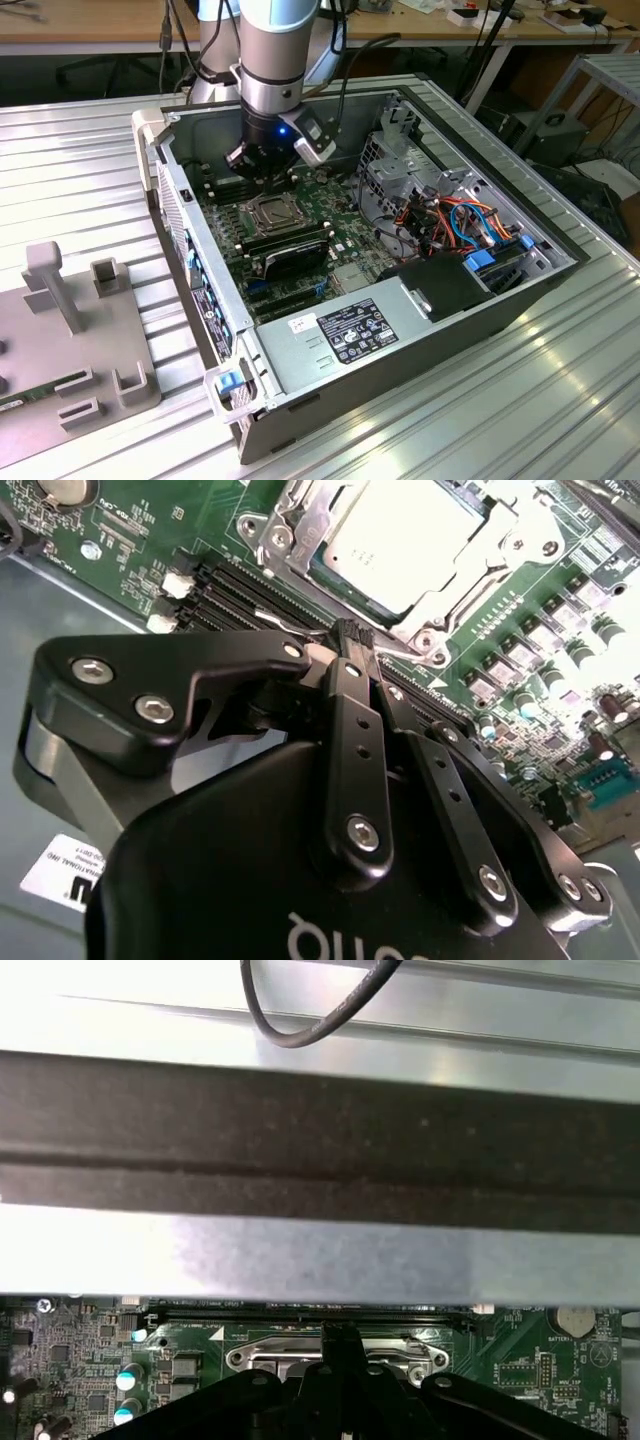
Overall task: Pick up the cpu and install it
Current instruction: 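Install the first cpu locking lever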
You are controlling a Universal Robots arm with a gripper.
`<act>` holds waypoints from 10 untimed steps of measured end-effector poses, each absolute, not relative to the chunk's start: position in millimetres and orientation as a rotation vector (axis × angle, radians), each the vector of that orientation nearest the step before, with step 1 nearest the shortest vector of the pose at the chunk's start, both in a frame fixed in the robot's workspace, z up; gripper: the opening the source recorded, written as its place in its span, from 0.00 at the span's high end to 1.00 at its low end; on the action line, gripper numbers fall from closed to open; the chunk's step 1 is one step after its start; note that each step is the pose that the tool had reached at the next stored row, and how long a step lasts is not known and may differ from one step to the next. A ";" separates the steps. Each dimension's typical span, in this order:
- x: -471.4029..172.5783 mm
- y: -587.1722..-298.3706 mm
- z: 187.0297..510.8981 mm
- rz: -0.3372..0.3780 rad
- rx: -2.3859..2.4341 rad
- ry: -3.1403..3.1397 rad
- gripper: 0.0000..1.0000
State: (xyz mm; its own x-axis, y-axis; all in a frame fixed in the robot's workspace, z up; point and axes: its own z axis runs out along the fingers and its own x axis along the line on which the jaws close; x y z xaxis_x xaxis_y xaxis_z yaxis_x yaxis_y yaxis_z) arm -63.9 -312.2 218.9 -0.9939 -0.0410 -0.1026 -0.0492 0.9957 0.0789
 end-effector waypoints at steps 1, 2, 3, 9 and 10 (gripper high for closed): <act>-63.9 -312.2 219.9 0.124 -0.069 3.037 0.89; -63.9 -312.2 221.5 0.124 -0.069 3.037 0.89; -63.9 -312.2 223.9 0.124 -0.069 3.037 0.89; -66.9 -312.2 226.6 0.123 -0.069 3.028 0.89; -68.2 -312.2 226.6 0.123 -0.069 3.025 0.89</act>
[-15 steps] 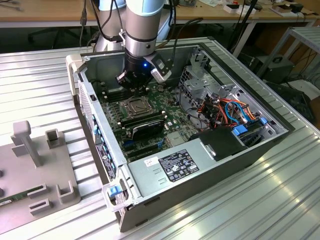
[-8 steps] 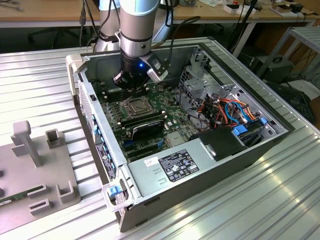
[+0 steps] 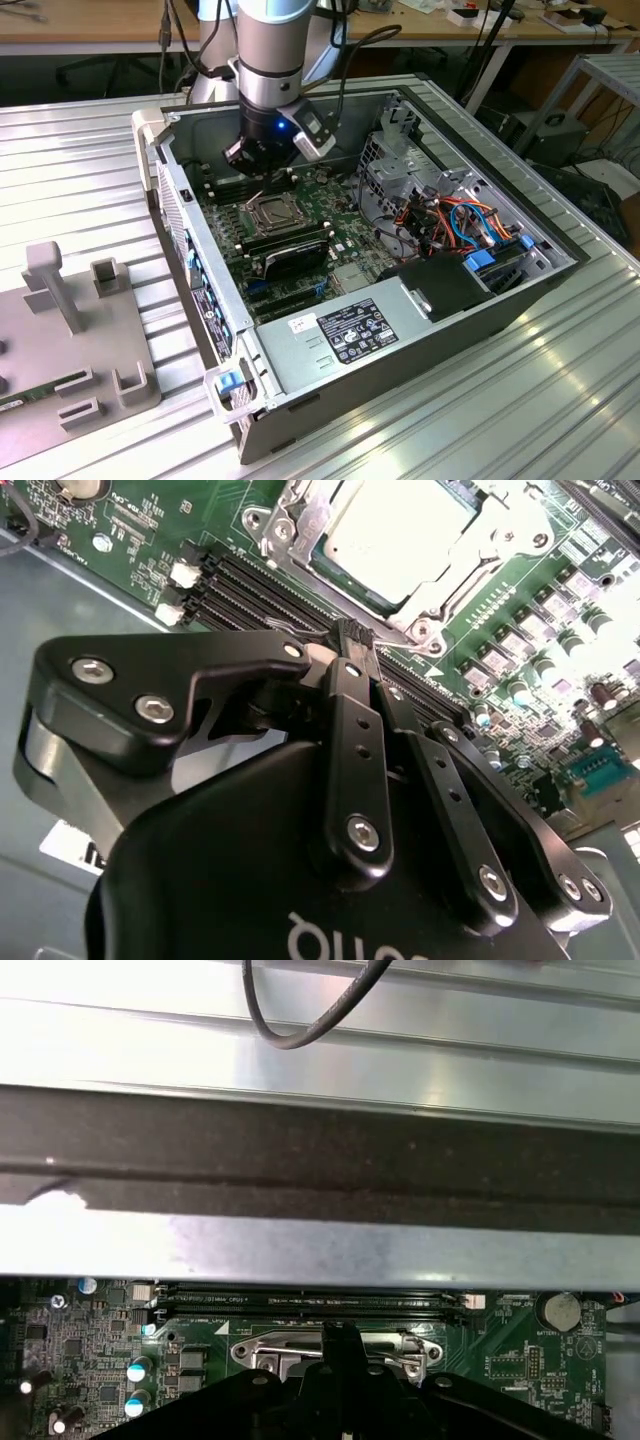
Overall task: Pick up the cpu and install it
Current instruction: 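Install the first cpu locking lever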
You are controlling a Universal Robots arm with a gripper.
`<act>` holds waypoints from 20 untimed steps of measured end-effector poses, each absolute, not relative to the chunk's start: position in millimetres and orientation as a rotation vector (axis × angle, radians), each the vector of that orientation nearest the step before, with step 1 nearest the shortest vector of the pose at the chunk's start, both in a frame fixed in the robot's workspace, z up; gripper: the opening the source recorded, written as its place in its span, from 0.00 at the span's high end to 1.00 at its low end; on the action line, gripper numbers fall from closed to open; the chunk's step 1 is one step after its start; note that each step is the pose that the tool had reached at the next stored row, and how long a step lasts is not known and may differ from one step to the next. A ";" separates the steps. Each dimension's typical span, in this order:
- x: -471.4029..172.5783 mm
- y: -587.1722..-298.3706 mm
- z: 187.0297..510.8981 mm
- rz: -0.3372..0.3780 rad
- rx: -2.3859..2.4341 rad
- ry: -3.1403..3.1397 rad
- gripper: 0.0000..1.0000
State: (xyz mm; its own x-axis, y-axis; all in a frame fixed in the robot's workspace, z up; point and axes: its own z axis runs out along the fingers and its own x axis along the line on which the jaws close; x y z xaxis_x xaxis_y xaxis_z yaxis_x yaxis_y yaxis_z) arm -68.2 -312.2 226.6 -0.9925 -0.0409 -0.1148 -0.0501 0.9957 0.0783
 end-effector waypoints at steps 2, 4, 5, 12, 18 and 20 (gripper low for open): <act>-73.4 -312.2 226.6 0.122 -0.069 3.011 0.89; -76.1 -312.2 226.6 0.122 -0.070 3.004 0.89; -76.1 -312.1 226.6 0.122 -0.070 3.004 0.89; -78.2 -308.5 226.6 0.121 -0.070 3.003 0.89; -78.3 -307.9 226.9 0.147 -0.068 2.996 0.89; -78.3 -307.9 227.5 0.160 -0.068 2.994 0.89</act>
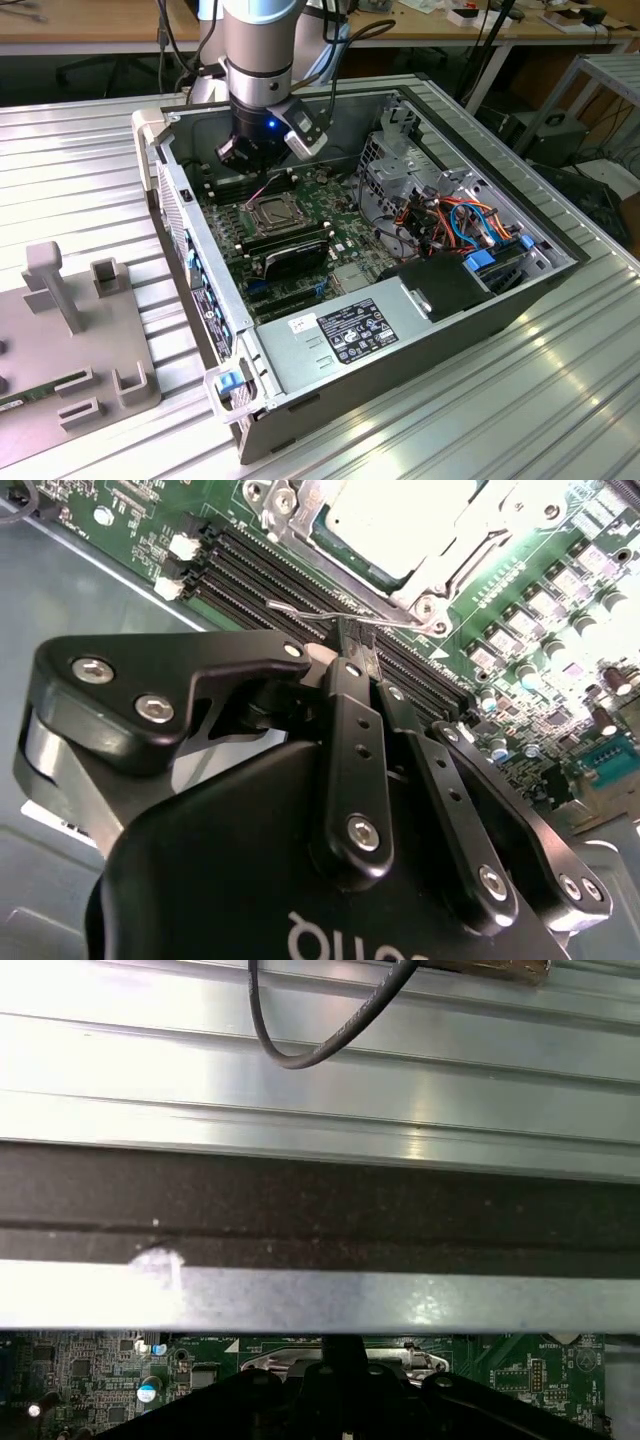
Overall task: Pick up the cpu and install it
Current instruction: 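Install the first cpu locking lever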
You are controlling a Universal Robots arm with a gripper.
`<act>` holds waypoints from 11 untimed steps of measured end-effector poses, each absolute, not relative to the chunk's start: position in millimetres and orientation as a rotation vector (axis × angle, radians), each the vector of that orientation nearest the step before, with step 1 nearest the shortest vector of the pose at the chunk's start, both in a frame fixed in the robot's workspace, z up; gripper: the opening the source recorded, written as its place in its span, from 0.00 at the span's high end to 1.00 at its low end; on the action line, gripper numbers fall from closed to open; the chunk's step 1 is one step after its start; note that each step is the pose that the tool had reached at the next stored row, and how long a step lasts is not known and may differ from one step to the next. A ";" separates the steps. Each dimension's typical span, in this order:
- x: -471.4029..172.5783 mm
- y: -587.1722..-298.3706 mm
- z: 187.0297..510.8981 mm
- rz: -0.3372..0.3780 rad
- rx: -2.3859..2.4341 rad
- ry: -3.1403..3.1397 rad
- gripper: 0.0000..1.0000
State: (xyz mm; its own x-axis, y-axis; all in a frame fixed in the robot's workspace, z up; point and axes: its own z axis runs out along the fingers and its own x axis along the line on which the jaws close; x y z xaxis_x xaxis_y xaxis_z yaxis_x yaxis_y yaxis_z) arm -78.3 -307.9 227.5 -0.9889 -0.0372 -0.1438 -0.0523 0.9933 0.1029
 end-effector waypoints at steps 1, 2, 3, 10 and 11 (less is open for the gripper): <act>-78.3 -307.9 227.9 0.166 -0.067 2.994 0.89; -78.4 -307.9 228.2 0.170 -0.067 2.993 0.89; -78.4 -307.9 228.2 0.171 -0.066 2.993 0.89; -78.4 -308.2 230.0 0.183 -0.066 2.993 0.89; -78.4 -308.2 230.5 0.183 -0.066 2.992 0.89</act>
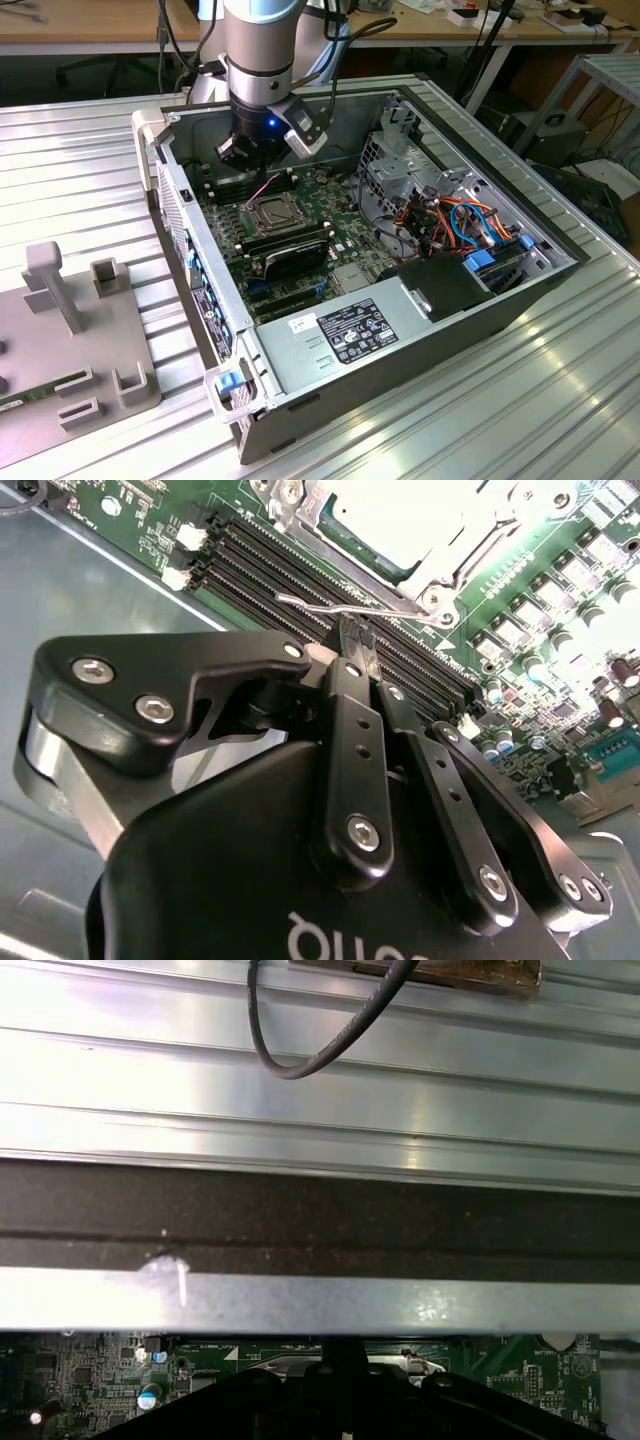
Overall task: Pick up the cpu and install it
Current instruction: 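Install the first cpu locking lever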
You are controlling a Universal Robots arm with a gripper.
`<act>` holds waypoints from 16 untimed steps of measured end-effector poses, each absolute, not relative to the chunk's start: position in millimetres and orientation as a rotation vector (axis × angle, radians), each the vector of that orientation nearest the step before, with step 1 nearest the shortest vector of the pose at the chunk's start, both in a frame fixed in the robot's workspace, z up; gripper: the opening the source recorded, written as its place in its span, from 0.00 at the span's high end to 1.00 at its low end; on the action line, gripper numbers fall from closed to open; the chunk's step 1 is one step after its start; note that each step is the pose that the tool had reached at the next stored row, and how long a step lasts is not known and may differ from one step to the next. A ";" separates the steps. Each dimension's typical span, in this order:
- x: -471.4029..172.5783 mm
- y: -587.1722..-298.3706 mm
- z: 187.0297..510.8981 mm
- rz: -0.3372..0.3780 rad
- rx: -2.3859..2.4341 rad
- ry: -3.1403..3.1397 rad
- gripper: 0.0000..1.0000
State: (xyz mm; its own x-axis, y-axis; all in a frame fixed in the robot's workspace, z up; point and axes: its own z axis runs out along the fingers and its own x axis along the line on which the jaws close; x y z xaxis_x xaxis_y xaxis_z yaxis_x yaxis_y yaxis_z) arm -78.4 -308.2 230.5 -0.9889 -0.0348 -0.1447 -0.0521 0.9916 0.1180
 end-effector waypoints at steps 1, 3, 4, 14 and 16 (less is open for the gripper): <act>-78.3 -308.2 231.3 0.183 -0.066 2.992 0.89; -78.3 -308.4 233.4 0.184 -0.066 2.992 0.89; -78.3 -308.6 233.8 0.186 -0.066 2.992 0.89; -78.3 -313.3 235.6 0.206 -0.064 2.991 0.89; -78.3 -313.8 235.7 0.228 -0.063 2.989 0.89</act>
State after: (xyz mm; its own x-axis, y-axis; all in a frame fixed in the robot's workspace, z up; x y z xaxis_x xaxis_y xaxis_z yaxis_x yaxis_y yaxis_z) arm -78.3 -313.8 235.7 -0.9888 -0.0306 -0.1458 -0.0524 0.9876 0.1479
